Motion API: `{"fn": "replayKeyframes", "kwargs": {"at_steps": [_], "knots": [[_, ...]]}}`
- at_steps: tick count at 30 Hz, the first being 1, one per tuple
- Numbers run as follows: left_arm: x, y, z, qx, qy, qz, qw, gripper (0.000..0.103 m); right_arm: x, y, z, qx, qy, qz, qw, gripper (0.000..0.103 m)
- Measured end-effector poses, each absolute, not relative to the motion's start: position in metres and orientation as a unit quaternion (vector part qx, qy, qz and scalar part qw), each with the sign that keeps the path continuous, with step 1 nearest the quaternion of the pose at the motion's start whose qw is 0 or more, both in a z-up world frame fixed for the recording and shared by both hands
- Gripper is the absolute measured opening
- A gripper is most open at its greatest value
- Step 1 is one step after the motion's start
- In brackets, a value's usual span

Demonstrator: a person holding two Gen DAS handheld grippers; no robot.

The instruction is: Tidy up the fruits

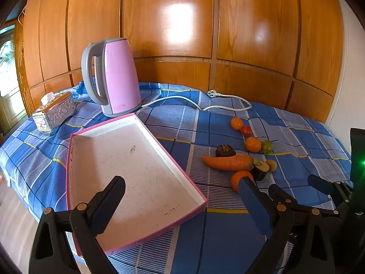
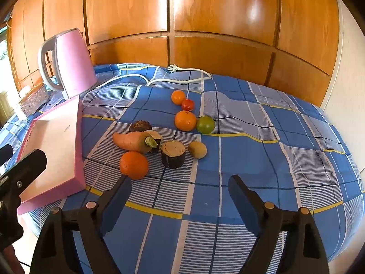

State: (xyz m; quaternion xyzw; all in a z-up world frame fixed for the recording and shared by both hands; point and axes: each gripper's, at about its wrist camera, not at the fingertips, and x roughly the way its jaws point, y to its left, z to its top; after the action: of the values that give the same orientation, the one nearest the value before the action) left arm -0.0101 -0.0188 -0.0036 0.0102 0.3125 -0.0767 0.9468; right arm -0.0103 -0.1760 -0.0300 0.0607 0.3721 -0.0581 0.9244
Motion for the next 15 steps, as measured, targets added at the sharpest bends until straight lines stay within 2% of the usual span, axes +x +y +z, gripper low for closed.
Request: {"fn": "replayKeyframes", "kwargs": {"at_steps": [8,12,15], "knots": [[-0.009,-0.023,-0.005,0.014,0.317,-0.086,0.945,0.093,-0.01,-0.178,-0.031,0.062,0.374,-0.056,0.923,0.085],[-0.008,-0.026,-0.007,0.016,0.321,-0.096,0.942,0.086,-0.01,-0.182,-0.032,0.065,0.374,-0.057,0.923,0.083],[-0.006,-0.029,-0.009,0.017,0.328,-0.107,0.939,0.081,-0.008,-0.189,-0.035,0.082,0.38,-0.051,0.92,0.069]]}}
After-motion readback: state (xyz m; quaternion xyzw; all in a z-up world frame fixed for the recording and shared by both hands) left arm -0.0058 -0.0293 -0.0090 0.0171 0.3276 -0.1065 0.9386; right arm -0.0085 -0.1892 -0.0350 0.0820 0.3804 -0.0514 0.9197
